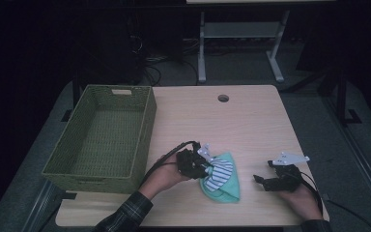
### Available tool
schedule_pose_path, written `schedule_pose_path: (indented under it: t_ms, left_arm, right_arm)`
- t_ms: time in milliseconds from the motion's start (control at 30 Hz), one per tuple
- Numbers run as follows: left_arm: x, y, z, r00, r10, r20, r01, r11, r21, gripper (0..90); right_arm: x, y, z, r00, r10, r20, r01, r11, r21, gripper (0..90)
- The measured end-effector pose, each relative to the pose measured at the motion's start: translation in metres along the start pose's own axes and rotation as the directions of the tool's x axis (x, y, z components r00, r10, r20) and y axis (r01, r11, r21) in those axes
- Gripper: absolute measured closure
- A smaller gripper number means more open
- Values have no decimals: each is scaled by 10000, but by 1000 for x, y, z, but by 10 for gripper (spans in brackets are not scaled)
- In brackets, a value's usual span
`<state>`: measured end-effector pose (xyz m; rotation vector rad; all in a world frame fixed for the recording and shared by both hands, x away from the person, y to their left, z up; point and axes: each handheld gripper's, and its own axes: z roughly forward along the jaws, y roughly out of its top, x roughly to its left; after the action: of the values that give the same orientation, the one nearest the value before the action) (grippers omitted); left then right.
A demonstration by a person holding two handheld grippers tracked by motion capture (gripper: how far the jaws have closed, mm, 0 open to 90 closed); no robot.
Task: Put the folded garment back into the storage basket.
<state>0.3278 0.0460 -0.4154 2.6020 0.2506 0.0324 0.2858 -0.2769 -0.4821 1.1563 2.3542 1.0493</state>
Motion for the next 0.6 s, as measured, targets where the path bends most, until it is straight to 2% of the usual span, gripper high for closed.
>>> schedule_pose_path:
  t_ms: [167,267,600]
  left_arm:
    - [3,3,-14,9999,-92,-115,89,9995,-303,807]
    - [5,4,-21,9998,-62,-189,56,9995,-326,809]
    - [11,5,-40,9984,-359,-432,321,9957,-866,825]
  right_arm:
    - [0,0,0,10000,4,3,-4,10000,-3,174]
    - [0,0,0,10000,7,1,-7,10000,-3,174]
    - [0,0,0,10000,0,28,0,10000,-17,175]
